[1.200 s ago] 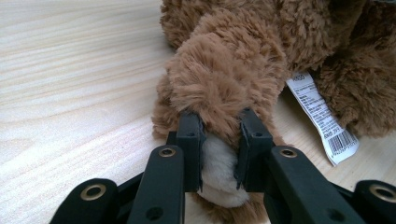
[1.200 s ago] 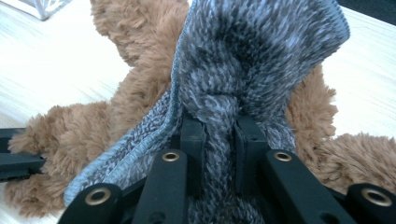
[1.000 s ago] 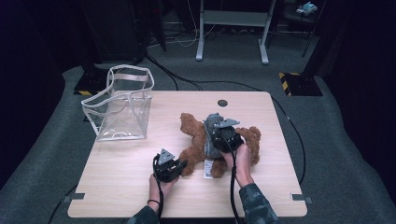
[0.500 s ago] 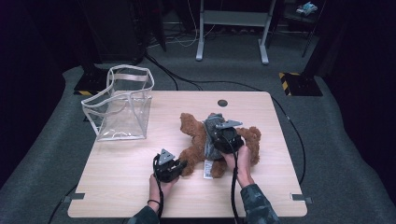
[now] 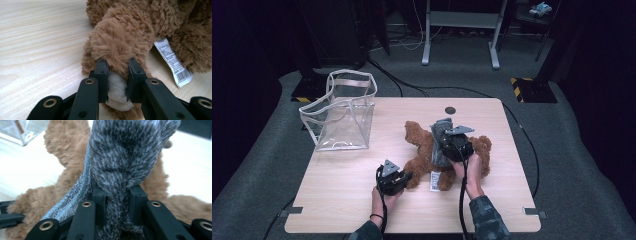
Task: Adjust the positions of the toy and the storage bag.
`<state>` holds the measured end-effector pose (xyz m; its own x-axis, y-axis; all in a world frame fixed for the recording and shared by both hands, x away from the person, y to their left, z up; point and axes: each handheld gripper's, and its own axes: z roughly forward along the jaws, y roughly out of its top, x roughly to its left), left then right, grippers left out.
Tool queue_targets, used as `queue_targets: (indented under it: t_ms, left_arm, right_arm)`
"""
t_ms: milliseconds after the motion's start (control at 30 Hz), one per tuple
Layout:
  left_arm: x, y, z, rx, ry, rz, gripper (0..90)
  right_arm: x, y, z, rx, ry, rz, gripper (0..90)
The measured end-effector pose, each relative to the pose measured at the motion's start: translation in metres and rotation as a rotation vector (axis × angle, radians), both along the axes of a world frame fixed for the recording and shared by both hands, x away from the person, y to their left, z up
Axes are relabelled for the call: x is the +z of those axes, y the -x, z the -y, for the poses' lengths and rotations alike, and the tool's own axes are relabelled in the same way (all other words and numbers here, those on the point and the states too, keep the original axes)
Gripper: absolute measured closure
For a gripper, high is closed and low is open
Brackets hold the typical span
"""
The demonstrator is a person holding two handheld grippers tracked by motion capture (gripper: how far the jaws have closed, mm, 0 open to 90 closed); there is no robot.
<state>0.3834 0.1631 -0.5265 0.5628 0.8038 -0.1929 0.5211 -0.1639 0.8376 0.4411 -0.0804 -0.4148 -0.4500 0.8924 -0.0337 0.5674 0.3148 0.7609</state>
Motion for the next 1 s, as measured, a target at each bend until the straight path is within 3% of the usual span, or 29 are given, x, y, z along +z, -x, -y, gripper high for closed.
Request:
queue_targets:
  t_ms: [233, 433, 633, 833, 900, 967, 1000]
  left_arm:
    - [0.0, 0.0, 0.0, 0.0, 0.0, 0.0, 74.5]
    - [0.0, 0.0, 0.0, 0.0, -0.005, 0.003, 74.5]
    - [0.0, 0.0, 0.001, 0.006, 0.003, 0.003, 74.5]
    - [-0.001, 0.0, 0.001, 0.01, -0.007, 0.014, 74.5]
    - [-0.001, 0.0, 0.001, 0.013, -0.007, 0.014, 74.5]
    - [-0.001, 0.0, 0.001, 0.009, -0.003, 0.013, 74.5]
    - [-0.001, 0.0, 0.001, 0.008, -0.003, 0.012, 74.5]
  right_arm:
    - [-0.007, -0.002, -0.004, -0.004, 0.02, -0.011, 72.2]
    - [-0.005, -0.002, -0.005, 0.005, 0.004, -0.016, 72.3]
    - [-0.005, -0.003, -0.033, 0.056, 0.029, -0.011, 72.4]
    - [-0.016, -0.002, -0.075, 0.147, 0.103, -0.022, 72.4]
    - [-0.023, -0.003, -0.086, 0.18, 0.164, -0.031, 72.3]
    - [-0.021, -0.003, -0.087, 0.186, 0.177, -0.03, 72.4]
    - [-0.018, -0.005, -0.082, 0.187, 0.16, -0.016, 72.5]
